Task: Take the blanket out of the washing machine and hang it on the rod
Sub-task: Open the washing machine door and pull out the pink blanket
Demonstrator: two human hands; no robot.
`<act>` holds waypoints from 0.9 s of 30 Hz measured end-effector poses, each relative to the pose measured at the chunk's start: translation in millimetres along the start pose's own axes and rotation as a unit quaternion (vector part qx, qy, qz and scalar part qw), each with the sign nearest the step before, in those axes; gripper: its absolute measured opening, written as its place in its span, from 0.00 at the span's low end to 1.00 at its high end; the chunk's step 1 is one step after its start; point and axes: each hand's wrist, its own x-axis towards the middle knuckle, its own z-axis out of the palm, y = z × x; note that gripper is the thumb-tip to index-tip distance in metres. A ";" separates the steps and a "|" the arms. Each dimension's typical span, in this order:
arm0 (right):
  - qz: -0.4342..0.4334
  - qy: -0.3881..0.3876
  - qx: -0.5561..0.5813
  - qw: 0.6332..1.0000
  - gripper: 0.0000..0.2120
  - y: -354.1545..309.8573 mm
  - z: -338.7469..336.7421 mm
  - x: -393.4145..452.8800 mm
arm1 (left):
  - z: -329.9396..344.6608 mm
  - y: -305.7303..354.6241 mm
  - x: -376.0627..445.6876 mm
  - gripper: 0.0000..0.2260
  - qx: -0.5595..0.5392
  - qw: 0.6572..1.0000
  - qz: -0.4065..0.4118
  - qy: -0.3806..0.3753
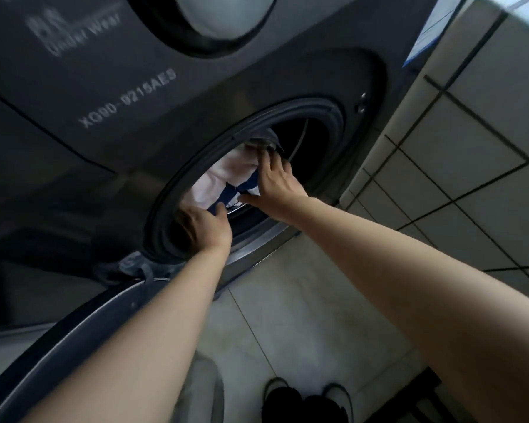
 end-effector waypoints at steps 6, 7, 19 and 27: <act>0.007 0.011 0.007 1.000 0.58 -2.3 17.0 37.0 | 24.6 -14.2 31.0 0.40 -0.060 0.997 0.002 0.056; 0.010 0.005 0.021 1.000 0.59 -1.8 18.0 41.4 | 27.0 -13.5 34.4 0.39 -0.067 0.996 -0.011 0.052; -0.072 -0.075 0.040 0.994 0.11 -6.7 28.7 45.1 | 42.6 3.1 46.9 0.43 -0.226 0.971 -0.081 0.002; -0.095 -0.090 0.125 0.983 0.17 7.3 29.3 -26.9 | 33.3 8.2 6.5 0.43 -0.189 0.978 -0.092 -0.006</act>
